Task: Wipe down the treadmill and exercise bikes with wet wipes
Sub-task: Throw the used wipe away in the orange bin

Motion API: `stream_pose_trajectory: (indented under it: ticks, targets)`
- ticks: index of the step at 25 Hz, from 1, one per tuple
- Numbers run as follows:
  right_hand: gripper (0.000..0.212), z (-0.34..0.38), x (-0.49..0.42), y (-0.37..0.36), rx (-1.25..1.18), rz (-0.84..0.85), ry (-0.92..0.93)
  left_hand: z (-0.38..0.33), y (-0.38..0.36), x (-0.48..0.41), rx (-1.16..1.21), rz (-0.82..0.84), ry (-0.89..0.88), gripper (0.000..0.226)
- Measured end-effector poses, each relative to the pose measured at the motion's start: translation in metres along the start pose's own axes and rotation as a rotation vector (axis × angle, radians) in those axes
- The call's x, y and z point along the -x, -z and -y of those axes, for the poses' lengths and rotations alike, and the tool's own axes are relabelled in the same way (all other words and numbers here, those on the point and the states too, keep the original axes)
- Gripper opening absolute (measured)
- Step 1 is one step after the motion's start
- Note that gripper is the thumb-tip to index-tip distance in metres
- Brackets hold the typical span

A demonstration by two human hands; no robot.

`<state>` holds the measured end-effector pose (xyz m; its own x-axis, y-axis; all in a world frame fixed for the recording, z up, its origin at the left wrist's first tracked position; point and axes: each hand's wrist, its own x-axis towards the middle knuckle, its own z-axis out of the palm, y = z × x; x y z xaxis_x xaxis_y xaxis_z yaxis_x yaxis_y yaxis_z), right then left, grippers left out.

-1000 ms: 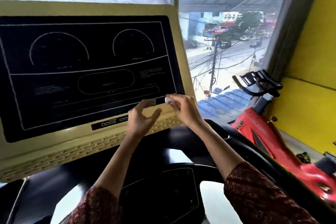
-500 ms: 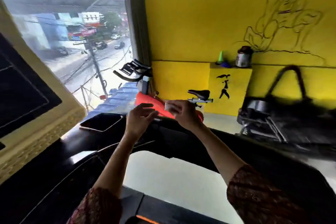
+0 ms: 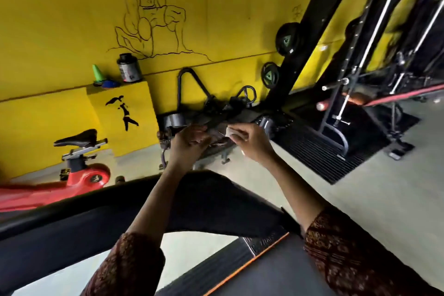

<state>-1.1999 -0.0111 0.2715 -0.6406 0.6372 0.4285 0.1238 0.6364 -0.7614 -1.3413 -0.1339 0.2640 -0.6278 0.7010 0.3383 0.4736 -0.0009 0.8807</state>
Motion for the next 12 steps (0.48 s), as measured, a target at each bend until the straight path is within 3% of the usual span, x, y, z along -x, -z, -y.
stream_pose_trajectory:
  ticks: [12]
  targets:
    - [0.016, -0.19, 0.073, 0.316, 0.334, -0.425, -0.344, -0.097, -0.396, -0.047, 0.309, 0.603, -0.132, 0.026]
